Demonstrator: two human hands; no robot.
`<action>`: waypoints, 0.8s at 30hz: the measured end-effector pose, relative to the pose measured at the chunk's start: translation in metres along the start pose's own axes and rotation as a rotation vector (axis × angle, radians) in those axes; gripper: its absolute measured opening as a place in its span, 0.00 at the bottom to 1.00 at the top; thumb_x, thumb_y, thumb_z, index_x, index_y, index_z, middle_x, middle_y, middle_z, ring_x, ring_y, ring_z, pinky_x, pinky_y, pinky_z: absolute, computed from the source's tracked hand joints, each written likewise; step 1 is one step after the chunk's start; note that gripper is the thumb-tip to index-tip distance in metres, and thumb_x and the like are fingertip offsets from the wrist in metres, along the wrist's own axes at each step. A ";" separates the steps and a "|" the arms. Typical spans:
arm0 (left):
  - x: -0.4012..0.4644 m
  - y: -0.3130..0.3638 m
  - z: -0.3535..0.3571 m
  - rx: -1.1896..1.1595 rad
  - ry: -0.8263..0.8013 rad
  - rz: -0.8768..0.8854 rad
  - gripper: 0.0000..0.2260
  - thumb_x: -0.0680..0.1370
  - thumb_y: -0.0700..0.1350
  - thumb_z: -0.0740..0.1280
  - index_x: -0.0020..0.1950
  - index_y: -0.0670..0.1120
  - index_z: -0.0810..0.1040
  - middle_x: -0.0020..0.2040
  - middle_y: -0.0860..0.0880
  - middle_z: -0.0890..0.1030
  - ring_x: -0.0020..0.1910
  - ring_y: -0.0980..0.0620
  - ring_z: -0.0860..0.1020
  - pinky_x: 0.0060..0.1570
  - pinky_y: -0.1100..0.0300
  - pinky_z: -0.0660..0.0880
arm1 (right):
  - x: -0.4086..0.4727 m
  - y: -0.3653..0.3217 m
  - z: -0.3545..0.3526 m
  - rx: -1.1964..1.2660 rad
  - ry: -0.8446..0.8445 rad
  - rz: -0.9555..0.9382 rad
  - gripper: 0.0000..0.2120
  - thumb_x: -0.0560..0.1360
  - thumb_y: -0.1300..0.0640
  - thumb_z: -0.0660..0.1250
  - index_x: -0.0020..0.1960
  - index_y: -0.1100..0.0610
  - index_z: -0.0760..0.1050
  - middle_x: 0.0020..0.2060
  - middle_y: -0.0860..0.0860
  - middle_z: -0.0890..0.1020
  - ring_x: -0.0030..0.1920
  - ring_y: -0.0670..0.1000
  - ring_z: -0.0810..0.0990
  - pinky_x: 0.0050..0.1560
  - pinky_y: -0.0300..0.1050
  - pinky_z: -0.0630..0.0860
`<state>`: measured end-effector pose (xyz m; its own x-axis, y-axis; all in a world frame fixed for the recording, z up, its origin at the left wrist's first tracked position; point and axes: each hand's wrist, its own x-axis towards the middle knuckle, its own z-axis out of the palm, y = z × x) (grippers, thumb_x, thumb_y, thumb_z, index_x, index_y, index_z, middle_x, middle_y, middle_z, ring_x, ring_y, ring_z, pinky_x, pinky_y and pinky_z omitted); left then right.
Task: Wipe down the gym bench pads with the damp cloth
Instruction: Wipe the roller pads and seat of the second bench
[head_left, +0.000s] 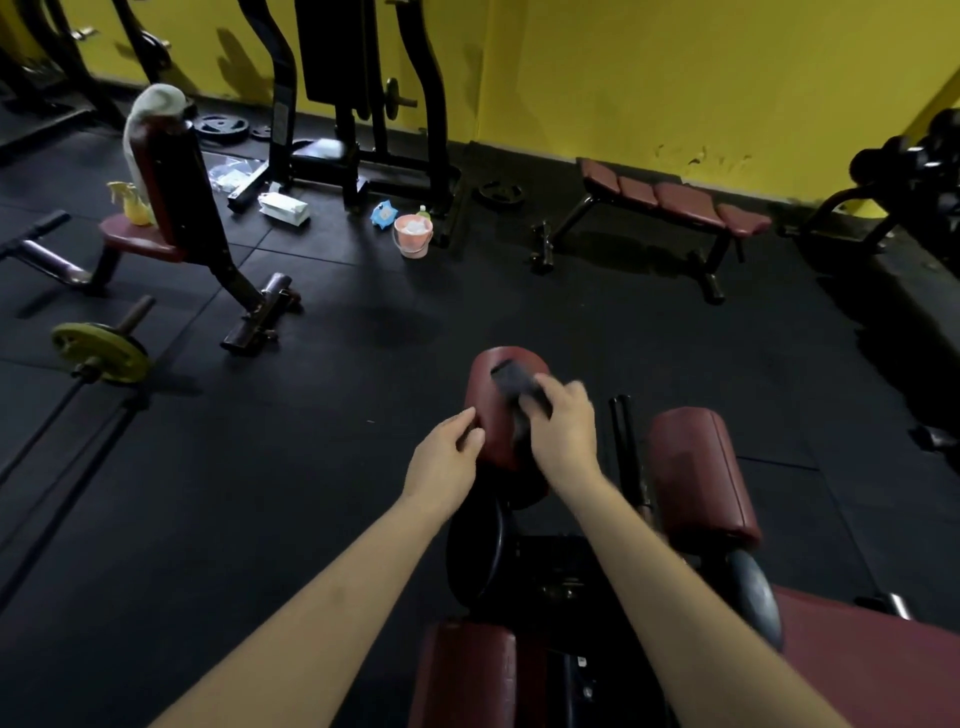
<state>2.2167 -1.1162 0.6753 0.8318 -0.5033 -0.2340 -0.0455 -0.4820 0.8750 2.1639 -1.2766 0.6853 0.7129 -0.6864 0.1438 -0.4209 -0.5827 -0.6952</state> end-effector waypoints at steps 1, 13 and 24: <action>0.000 0.000 0.003 0.027 -0.007 0.010 0.22 0.85 0.54 0.62 0.79 0.54 0.69 0.77 0.54 0.70 0.76 0.52 0.69 0.75 0.52 0.66 | -0.022 0.003 -0.003 -0.015 -0.004 -0.023 0.15 0.82 0.54 0.67 0.68 0.52 0.78 0.50 0.49 0.71 0.55 0.54 0.75 0.56 0.44 0.71; 0.007 -0.028 -0.005 -0.072 -0.046 -0.131 0.19 0.84 0.53 0.63 0.76 0.58 0.73 0.69 0.54 0.79 0.67 0.56 0.75 0.68 0.60 0.70 | 0.064 -0.022 0.016 -0.015 0.021 0.026 0.16 0.84 0.49 0.63 0.69 0.52 0.77 0.57 0.54 0.73 0.60 0.58 0.73 0.64 0.54 0.73; 0.007 -0.021 0.002 -0.101 -0.058 -0.118 0.19 0.83 0.55 0.65 0.75 0.61 0.73 0.64 0.58 0.82 0.62 0.57 0.79 0.53 0.67 0.73 | -0.058 0.002 -0.008 -0.054 -0.045 -0.164 0.12 0.81 0.54 0.68 0.63 0.50 0.80 0.46 0.46 0.69 0.51 0.54 0.73 0.55 0.46 0.74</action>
<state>2.2218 -1.1111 0.6546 0.7947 -0.4892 -0.3593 0.1093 -0.4669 0.8775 2.1171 -1.2415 0.6811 0.7983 -0.5608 0.2196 -0.3256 -0.7087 -0.6259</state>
